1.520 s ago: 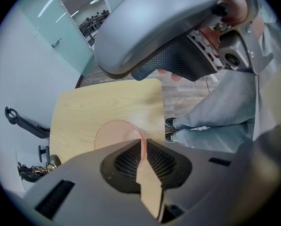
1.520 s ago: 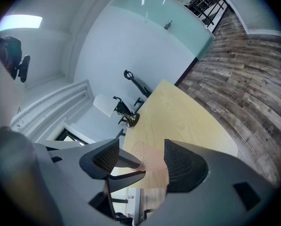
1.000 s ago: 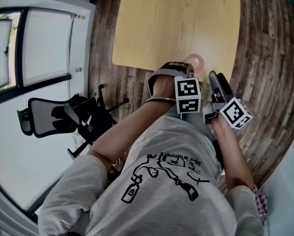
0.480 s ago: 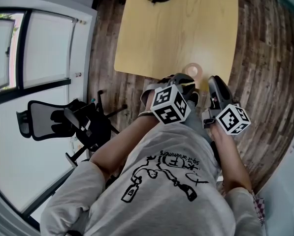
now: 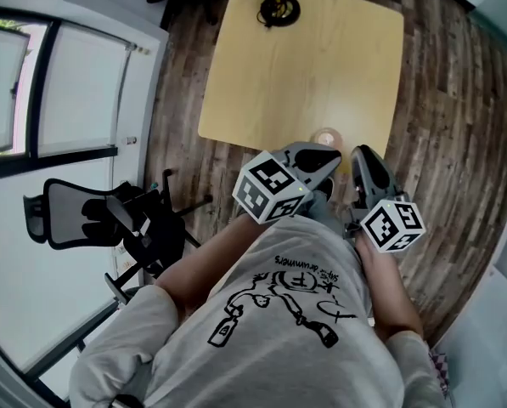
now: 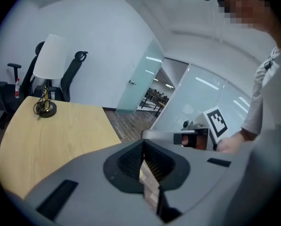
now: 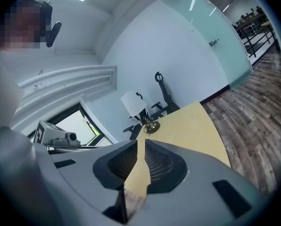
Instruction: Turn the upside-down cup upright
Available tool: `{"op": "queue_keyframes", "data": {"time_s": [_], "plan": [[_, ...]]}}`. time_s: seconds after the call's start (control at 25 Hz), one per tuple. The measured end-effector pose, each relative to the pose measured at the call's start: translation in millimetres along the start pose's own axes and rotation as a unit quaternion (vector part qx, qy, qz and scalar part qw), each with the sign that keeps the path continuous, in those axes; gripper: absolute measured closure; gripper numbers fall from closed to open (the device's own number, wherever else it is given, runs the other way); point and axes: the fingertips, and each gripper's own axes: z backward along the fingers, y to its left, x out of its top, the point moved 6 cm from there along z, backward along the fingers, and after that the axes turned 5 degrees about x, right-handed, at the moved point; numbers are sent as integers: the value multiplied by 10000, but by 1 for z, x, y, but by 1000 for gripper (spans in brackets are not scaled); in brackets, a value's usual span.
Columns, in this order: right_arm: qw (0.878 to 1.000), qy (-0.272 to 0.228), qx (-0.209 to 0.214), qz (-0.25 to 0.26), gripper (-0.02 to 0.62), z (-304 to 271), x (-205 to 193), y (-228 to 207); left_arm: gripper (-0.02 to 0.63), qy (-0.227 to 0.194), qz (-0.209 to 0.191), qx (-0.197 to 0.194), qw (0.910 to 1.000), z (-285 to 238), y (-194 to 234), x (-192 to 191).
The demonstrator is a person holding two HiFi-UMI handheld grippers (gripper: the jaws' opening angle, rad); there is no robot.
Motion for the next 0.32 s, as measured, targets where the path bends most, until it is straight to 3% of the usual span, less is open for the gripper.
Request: {"op": "queue_keyframes", "data": {"time_s": [0.2,0.32], "plan": [[10000,67,-28,67,540,6,10,12,597,-223,531,-221,9981,4,-5,9],[9999,88,-50,33,540,9,15,18,597,-223,656,-257,9973,6,-9,12]]}}
